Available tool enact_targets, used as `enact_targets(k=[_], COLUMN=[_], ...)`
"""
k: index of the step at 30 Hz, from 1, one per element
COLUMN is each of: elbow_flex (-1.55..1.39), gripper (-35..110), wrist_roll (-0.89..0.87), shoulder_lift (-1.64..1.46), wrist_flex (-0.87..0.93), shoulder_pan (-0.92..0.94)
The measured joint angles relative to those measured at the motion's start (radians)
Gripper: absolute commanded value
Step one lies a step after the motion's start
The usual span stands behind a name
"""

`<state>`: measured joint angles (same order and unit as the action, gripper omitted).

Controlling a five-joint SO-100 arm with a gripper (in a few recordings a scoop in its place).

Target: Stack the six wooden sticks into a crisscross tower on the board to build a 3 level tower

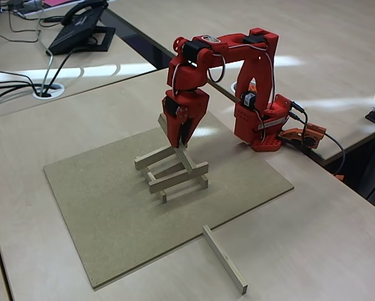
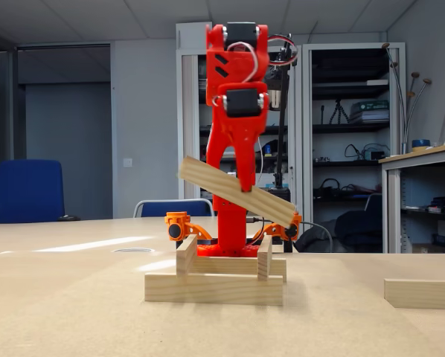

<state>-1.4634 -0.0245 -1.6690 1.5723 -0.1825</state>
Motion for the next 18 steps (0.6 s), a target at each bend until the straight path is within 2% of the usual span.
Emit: enact_targets(k=[18], elbow_flex=[-0.074], gripper=[0], wrist_roll=[-0.273], shoulder_lift=[-0.094], wrist_flex=[-0.037], shoulder_pan=[-0.109])
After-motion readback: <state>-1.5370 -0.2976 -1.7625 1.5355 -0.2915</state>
